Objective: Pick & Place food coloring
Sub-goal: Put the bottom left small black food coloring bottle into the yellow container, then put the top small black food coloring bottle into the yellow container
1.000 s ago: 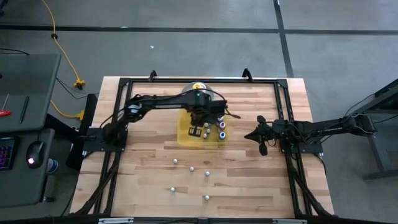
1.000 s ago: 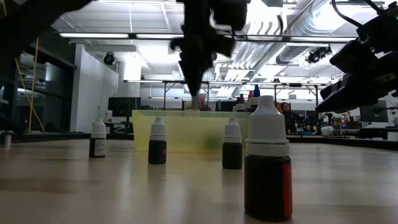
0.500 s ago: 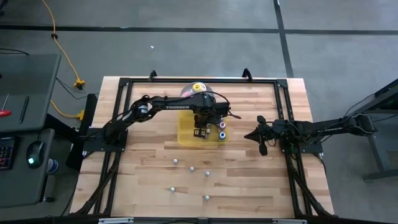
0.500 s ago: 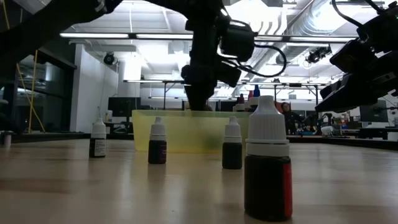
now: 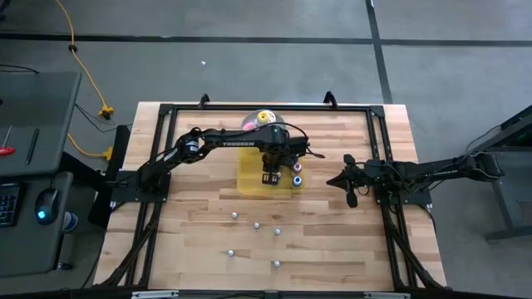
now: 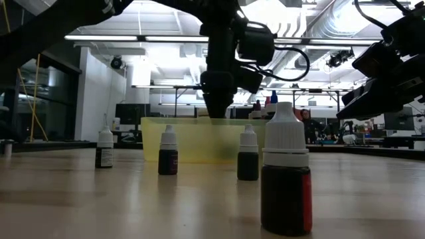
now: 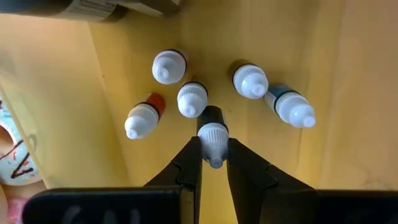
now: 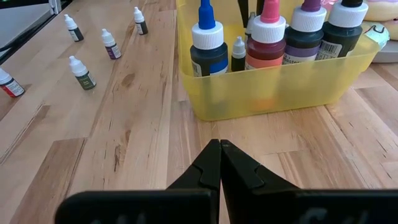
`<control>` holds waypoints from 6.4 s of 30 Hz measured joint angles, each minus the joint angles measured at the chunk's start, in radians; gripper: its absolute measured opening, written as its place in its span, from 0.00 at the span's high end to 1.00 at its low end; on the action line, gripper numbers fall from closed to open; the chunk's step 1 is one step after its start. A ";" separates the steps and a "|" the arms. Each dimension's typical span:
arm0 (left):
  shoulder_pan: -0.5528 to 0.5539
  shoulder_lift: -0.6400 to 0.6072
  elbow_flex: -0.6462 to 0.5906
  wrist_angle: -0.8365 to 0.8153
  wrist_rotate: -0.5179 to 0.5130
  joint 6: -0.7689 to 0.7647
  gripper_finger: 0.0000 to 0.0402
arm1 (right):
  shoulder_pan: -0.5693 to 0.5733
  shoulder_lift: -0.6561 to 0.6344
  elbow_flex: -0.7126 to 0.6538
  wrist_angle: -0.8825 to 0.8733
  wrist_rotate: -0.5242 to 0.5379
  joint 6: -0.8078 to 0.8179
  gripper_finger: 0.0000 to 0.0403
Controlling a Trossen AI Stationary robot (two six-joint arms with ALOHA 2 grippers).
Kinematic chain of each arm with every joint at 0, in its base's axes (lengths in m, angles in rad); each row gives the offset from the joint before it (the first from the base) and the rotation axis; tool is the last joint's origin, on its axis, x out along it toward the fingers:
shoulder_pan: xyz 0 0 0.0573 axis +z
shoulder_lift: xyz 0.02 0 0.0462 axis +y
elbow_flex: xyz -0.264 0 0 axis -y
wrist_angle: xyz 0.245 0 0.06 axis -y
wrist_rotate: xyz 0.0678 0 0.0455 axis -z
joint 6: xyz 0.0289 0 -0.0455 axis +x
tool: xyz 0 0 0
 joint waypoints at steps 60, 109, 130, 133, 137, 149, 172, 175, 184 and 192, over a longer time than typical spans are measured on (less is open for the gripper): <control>-0.061 -0.212 -0.002 0.045 -0.045 0.031 0.61 | 0.000 0.000 0.000 0.001 0.000 0.000 1.00; -0.435 -0.883 -1.249 0.759 0.105 -0.164 0.38 | 0.000 0.000 0.000 0.000 0.000 0.000 1.00; -0.432 -0.881 -1.403 1.033 0.076 -0.187 0.38 | 0.000 0.000 0.000 0.000 0.000 0.000 1.00; -0.431 -0.864 -1.403 1.043 0.057 -0.187 0.38 | 0.000 0.000 0.000 0.000 0.000 0.000 1.00; -0.432 -0.833 -1.403 1.051 0.062 -0.187 0.38 | 0.000 0.000 0.000 0.001 0.000 0.000 1.00; -0.432 -0.832 -1.403 1.059 0.071 -0.210 0.48 | 0.000 0.000 0.000 0.000 0.000 0.000 1.00; -0.432 -0.832 -1.403 1.066 0.078 -0.236 0.80 | 0.000 0.000 0.000 0.000 0.000 0.000 1.00; -0.432 -0.833 -1.402 1.067 0.078 -0.236 0.86 | 0.000 0.000 0.000 0.001 0.000 0.000 1.00; -0.433 -0.835 -1.371 1.005 0.103 -0.231 0.90 | 0.000 0.000 0.000 0.000 0.000 0.000 1.00; -0.433 -0.861 -1.194 0.779 0.111 -0.166 0.90 | 0.000 0.000 0.000 0.000 0.000 0.000 1.00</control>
